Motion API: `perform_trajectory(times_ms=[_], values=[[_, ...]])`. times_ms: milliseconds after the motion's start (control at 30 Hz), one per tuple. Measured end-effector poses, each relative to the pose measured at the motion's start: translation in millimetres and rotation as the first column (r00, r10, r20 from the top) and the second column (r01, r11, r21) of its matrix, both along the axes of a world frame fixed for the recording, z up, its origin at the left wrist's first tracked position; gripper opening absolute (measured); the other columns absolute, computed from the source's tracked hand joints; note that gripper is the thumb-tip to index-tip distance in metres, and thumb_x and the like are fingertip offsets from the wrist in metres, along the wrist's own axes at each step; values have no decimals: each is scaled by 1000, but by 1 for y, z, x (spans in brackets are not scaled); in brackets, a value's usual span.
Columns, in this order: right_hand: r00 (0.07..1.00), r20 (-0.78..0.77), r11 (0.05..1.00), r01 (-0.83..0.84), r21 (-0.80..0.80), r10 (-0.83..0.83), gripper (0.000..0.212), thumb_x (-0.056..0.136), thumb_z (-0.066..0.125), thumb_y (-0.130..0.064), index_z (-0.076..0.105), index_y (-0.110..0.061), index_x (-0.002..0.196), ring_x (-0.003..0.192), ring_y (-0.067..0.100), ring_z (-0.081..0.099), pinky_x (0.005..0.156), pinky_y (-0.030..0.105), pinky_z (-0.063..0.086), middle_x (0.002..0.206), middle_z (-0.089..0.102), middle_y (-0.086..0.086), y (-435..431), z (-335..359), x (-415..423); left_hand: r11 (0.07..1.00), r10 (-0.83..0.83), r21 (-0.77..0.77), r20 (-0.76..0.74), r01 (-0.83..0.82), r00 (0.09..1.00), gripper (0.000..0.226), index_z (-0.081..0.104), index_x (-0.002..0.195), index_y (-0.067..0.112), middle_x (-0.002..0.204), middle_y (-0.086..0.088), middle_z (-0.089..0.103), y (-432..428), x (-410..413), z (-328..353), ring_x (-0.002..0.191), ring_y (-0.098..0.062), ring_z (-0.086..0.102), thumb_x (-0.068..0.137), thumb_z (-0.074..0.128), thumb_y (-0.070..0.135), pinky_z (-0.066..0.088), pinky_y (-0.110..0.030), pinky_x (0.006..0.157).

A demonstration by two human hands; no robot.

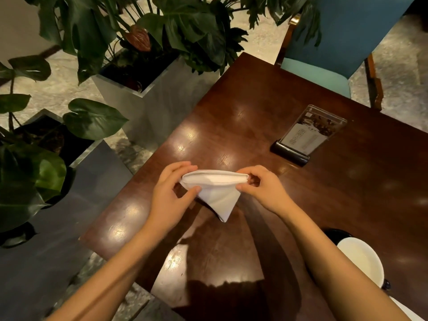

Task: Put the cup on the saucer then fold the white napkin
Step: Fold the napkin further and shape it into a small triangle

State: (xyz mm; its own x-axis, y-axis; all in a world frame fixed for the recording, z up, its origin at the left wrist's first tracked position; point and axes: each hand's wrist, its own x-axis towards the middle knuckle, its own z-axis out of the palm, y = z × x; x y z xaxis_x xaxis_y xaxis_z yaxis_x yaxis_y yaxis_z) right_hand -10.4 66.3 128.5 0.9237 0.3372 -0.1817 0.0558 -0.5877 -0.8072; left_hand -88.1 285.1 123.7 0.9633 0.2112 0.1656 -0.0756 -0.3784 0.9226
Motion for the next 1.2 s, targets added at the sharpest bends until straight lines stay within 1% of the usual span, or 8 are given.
perform_trajectory(times_ms=[100, 267, 433, 500, 700, 833, 933, 1200], values=[[999, 24, 999, -30, 28, 30, 14, 77, 73, -12, 68, -18, 89, 88, 22, 59, 79, 26, 46, 97, 61, 13, -3, 7, 5, 992, -43, 119, 50, 37, 998, 26, 68, 102, 15, 105, 10, 62, 7, 8, 7, 99, 2, 57, 76, 68, 16, 48, -21, 87], [949, -313, 937, 71, 341, 42, 10, 83, 67, -15, 65, -9, 91, 85, 18, 63, 85, 37, 48, 88, 69, 7, -10, 8, 12, 980, -156, 120, -58, 162, 986, 33, 67, 99, 26, 96, 19, 66, 22, 16, 24, 91, 0, 60, 70, 63, 41, 45, -11, 78], [889, -456, 943, 126, 307, 30, 11, 90, 58, -16, 62, -18, 101, 82, 10, 66, 73, 26, 51, 90, 69, -1, 4, -20, 21, 965, -255, -143, -294, 221, 921, 24, 62, 107, 19, 93, 5, 65, 31, 19, -9, 59, -12, 60, 84, 67, 18, 50, -22, 56], [885, -466, 971, 131, 202, -23, 7, 91, 58, -18, 61, -22, 95, 75, 8, 63, 64, 19, 48, 86, 65, -2, 14, -41, 23, 970, -242, -92, -360, 224, 901, 16, 64, 102, 25, 90, 9, 66, 35, 18, -43, 64, -8, 60, 86, 65, 22, 47, -20, 59], [970, -159, 971, 153, -186, -183, 22, 89, 59, -24, 56, -13, 108, 84, 18, 55, 72, 30, 46, 79, 57, -5, 41, -82, 20, 940, -127, 234, -437, 249, 891, 19, 64, 104, 21, 99, 5, 63, 35, 12, -96, 84, -7, 56, 86, 63, 26, 37, -10, 66], [987, 149, 929, 103, -356, -53, 33, 87, 60, -35, 53, -13, 110, 95, 21, 52, 78, 35, 44, 101, 58, 2, 31, -67, -7, 909, -234, 221, -429, 353, 873, 44, 56, 115, 29, 104, 12, 49, 43, 5, -90, 83, -3, 55, 76, 75, 23, 40, -4, 68], [978, 156, 840, -35, -541, 141, 39, 83, 61, -48, 51, -18, 105, 93, 19, 48, 76, 32, 37, 100, 53, -3, 10, -65, -46, 905, -212, 260, -408, 336, 888, 38, 57, 115, 29, 99, 12, 54, 48, 2, -92, 81, -3, 54, 81, 69, 17, 40, -5, 67], [994, 105, 921, 60, -386, -21, 21, 88, 60, -24, 52, -16, 107, 96, 12, 50, 75, 24, 41, 103, 51, -7, -9, -69, -62, 913, -194, 276, -350, 299, 916, 30, 61, 115, 24, 94, 25, 53, 36, 2, -89, 90, 13, 50, 86, 63, 17, 36, -2, 72]])
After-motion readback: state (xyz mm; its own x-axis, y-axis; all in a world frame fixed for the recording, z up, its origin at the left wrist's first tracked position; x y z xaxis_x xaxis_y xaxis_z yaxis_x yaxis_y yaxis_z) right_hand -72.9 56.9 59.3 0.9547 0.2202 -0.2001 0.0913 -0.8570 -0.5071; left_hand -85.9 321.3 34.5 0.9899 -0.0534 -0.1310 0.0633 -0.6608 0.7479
